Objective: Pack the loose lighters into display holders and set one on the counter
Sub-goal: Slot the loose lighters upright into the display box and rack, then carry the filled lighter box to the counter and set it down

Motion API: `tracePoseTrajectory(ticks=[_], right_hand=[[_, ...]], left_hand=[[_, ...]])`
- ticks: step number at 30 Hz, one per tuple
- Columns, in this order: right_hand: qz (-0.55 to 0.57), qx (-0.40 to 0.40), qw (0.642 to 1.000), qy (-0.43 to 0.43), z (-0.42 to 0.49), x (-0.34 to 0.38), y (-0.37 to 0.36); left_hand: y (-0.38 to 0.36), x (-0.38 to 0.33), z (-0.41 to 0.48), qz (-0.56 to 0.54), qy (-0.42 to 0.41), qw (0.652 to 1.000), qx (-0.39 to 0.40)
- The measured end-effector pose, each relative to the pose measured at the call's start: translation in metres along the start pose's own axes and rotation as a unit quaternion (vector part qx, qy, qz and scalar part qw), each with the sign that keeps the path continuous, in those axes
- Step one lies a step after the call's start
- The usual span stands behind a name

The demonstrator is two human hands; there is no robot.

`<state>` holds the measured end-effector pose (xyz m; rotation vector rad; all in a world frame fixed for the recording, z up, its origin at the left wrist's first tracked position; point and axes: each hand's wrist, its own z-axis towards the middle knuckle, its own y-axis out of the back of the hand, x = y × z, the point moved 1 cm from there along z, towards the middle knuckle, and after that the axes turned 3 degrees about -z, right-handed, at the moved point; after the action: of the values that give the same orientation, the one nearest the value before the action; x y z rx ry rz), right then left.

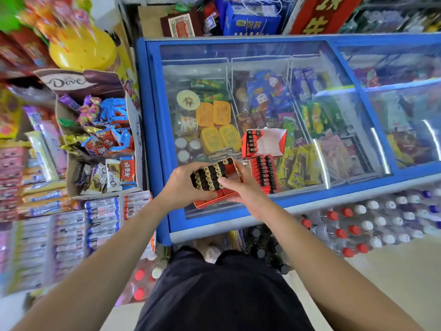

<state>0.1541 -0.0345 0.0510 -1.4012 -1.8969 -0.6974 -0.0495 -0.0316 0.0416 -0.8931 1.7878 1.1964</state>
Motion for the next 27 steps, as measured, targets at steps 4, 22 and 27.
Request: tracePoseTrajectory(ticks=[4,22,27], right_hand=[[0.046,0.032,0.998,0.037,-0.011,-0.001,0.007],[0.161,0.134,0.975,0.068,-0.102,-0.044,-0.049],[0.108,0.151,0.981,0.054,-0.136,-0.07,-0.11]], left_hand=[[0.0,-0.027,-0.021,0.025,-0.003,1.0,-0.015],[-0.038,-0.033,-0.199,-0.364,0.149,0.895,-0.21],[-0.031,0.007,-0.276,-0.407,0.143,0.871,-0.237]])
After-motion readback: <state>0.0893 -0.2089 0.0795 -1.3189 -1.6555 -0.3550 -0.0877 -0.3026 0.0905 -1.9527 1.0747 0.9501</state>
